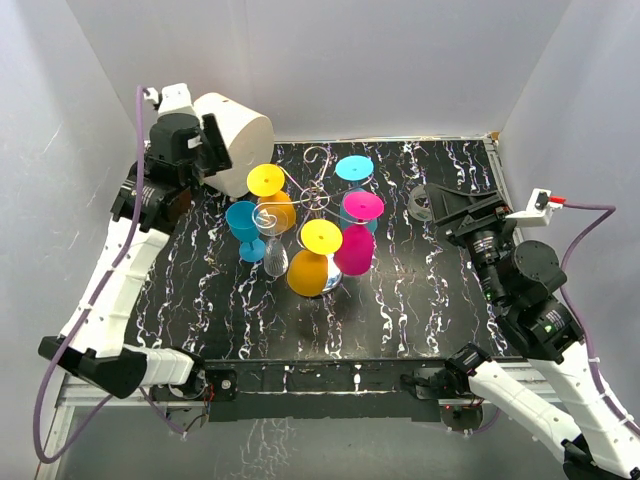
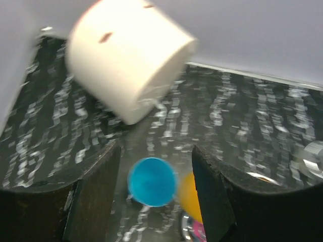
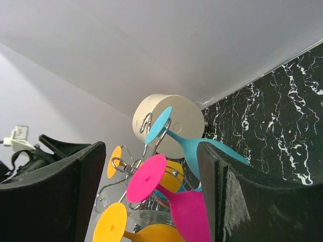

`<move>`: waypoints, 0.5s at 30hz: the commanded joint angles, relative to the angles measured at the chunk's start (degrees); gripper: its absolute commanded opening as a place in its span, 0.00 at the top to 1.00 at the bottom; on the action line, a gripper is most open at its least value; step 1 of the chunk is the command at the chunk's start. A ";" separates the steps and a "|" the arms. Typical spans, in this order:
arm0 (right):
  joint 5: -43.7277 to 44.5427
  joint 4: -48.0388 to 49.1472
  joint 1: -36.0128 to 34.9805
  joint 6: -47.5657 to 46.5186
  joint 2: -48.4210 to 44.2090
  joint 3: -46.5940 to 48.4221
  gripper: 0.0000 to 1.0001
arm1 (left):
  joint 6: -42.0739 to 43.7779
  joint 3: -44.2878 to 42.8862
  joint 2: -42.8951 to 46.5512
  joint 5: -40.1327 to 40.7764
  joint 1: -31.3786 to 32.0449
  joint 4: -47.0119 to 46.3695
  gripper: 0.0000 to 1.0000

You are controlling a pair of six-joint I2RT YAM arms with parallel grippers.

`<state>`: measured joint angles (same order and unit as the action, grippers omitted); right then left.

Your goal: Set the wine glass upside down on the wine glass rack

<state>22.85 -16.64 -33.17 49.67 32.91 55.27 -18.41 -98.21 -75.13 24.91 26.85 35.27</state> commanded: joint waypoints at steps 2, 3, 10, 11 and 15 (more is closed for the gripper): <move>2.25 0.57 -0.23 -2.45 0.39 1.61 0.29 | -1.52 6.23 2.20 0.79 -8.85 2.95 0.43; 2.30 0.76 -0.23 -2.61 0.51 1.72 0.29 | -2.42 7.65 2.41 0.08 -10.45 2.89 0.43; 1.03 0.19 -0.23 -2.94 1.37 2.39 0.29 | -6.62 16.87 1.49 -11.94 -14.81 0.50 0.38; 0.79 0.33 -0.15 -2.57 1.29 2.01 0.29 | -7.27 17.60 0.83 -14.17 -15.37 0.54 0.38; 0.32 1.27 -0.23 -1.25 0.33 -0.26 0.29 | -8.25 20.72 -1.45 -20.40 -17.42 -0.59 0.39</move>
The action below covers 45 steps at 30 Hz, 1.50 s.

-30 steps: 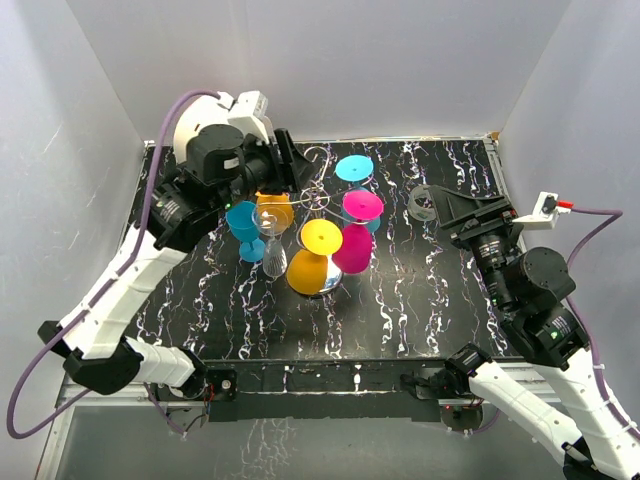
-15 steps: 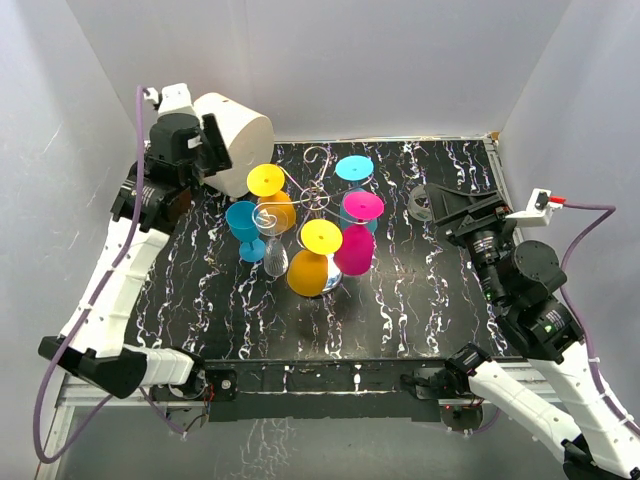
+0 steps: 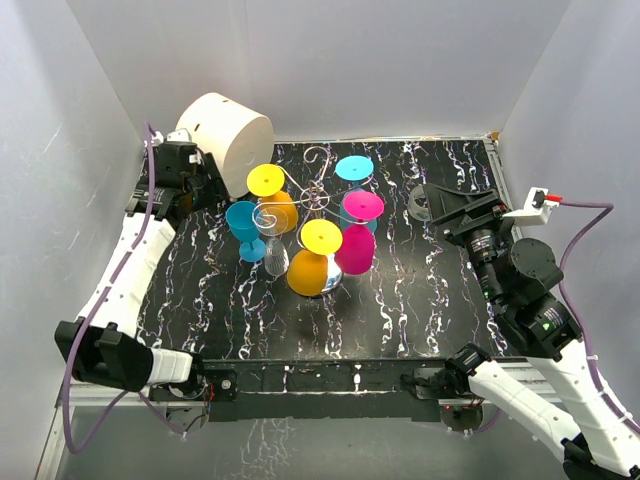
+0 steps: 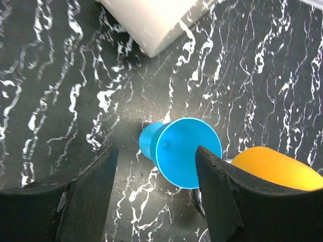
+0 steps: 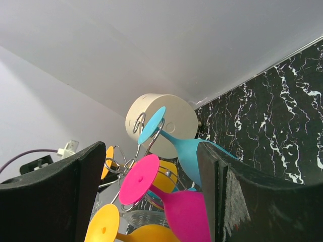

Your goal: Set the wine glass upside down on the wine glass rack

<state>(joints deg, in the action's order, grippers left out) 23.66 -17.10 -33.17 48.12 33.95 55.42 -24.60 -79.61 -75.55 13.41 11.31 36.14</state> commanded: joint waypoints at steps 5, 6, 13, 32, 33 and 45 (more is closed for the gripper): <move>-1.07 1.73 -0.21 1.59 -1.05 -1.12 0.29 | -2.12 3.98 -4.01 -11.90 -3.18 -1.27 0.42; -0.97 1.72 -0.23 1.55 -1.08 -1.20 0.29 | -2.12 4.01 -5.15 -12.47 -3.34 -0.74 0.43; -0.19 2.24 -0.20 1.53 -1.27 -1.96 0.29 | -0.93 5.63 -8.99 -13.98 -3.62 -0.09 0.50; 0.17 2.52 -0.23 0.99 -0.78 -1.28 0.28 | 2.16 4.86 -8.43 -7.41 -3.58 1.86 0.95; 0.12 2.52 -0.18 0.98 -0.75 -1.31 0.28 | 2.31 4.69 -8.38 -7.39 -3.55 2.17 0.98; -1.03 2.95 -0.15 0.93 1.02 0.80 0.28 | 4.47 1.97 -1.59 2.46 -3.67 4.05 1.00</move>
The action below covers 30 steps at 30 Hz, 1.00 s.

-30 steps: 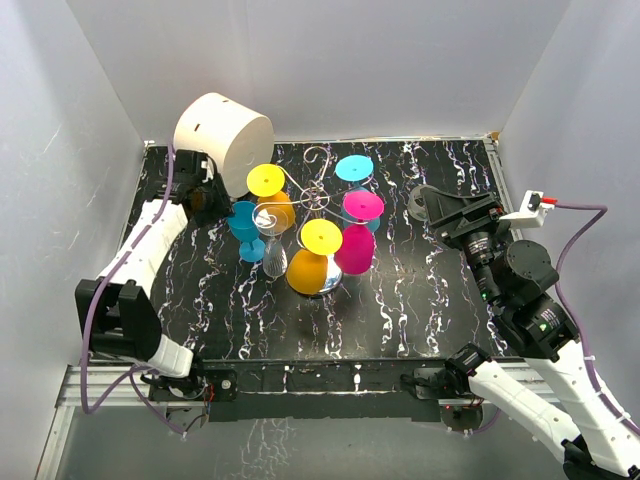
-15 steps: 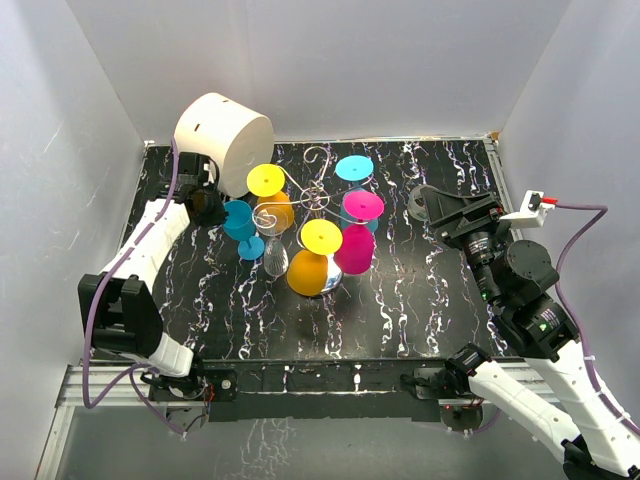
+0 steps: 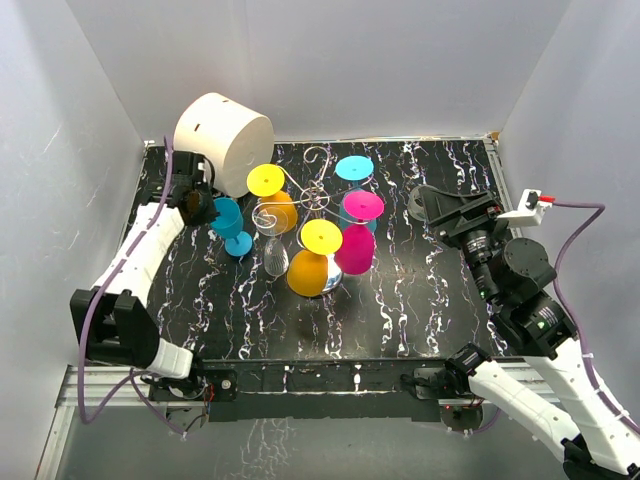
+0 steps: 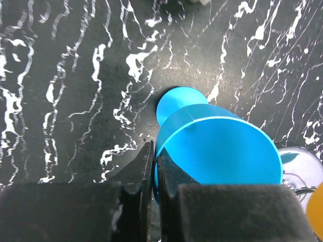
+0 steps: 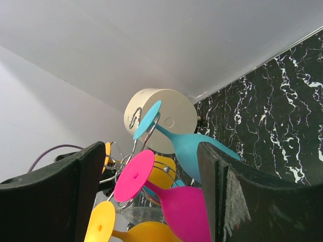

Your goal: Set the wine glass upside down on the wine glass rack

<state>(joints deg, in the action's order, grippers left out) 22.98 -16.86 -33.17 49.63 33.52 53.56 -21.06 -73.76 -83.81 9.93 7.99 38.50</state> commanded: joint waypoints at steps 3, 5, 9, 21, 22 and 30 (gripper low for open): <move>-2.20 2.70 -0.22 -2.47 3.34 4.67 0.28 | 0.14 -6.05 11.25 8.03 -0.32 1.53 1.00; -3.87 3.05 -0.19 -2.52 4.75 5.33 0.28 | -0.56 -8.16 14.06 8.95 -0.34 1.45 1.00; -8.30 6.08 -0.18 -1.31 6.66 5.40 0.28 | -1.28 -13.14 19.34 9.77 -0.34 0.03 1.00; -18.39 14.31 -0.21 0.56 14.62 11.60 0.29 | -0.68 -15.06 30.05 -0.16 -0.31 -22.02 1.00; -20.21 14.71 -0.18 -0.42 15.63 13.05 0.29 | -0.92 -15.36 29.98 -1.45 -0.27 -23.02 1.00; -28.35 16.81 -0.16 -3.79 23.12 21.70 0.28 | -3.04 -11.21 30.94 -15.39 -0.30 -38.73 1.00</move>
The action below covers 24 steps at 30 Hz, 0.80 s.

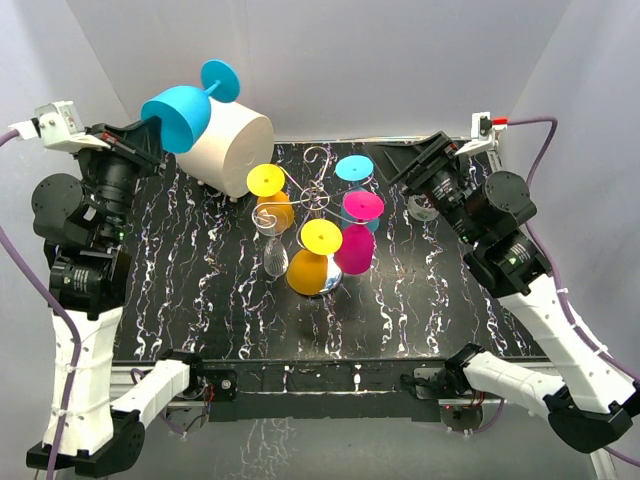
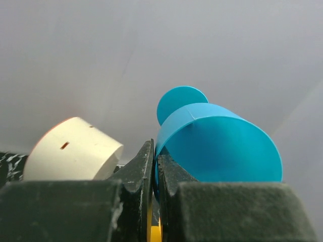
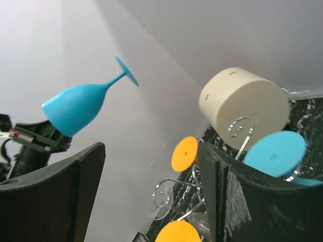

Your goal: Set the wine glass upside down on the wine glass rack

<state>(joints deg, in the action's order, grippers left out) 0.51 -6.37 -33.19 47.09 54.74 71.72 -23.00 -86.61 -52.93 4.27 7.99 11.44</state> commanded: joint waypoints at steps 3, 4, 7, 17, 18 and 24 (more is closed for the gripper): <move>-9.61 11.39 -0.19 1.20 4.56 4.42 0.28 | -1.30 4.94 0.45 -15.59 -0.33 -18.87 1.00; -11.49 13.39 -0.21 1.32 5.58 4.81 0.28 | -2.01 6.65 0.83 -16.59 -0.31 -21.79 1.00; -15.27 17.39 -0.18 4.60 9.17 6.64 0.28 | -4.01 8.96 0.82 -17.98 -0.30 -25.06 1.00; -12.12 26.01 -4.95 17.00 19.07 12.23 0.40 | -8.14 12.71 -0.16 -22.12 -0.27 -32.50 1.00; -11.00 26.27 -5.09 18.58 19.69 12.62 0.41 | -8.18 12.96 -0.24 -22.32 -0.38 -32.84 1.00; -2.65 24.93 -6.78 24.96 22.53 16.50 0.48 | -9.93 15.00 -0.78 -24.87 -0.27 -38.16 1.00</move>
<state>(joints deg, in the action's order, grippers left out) -8.88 14.66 -38.92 66.13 76.77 82.98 -31.18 -72.34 -53.69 -17.67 7.99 -19.14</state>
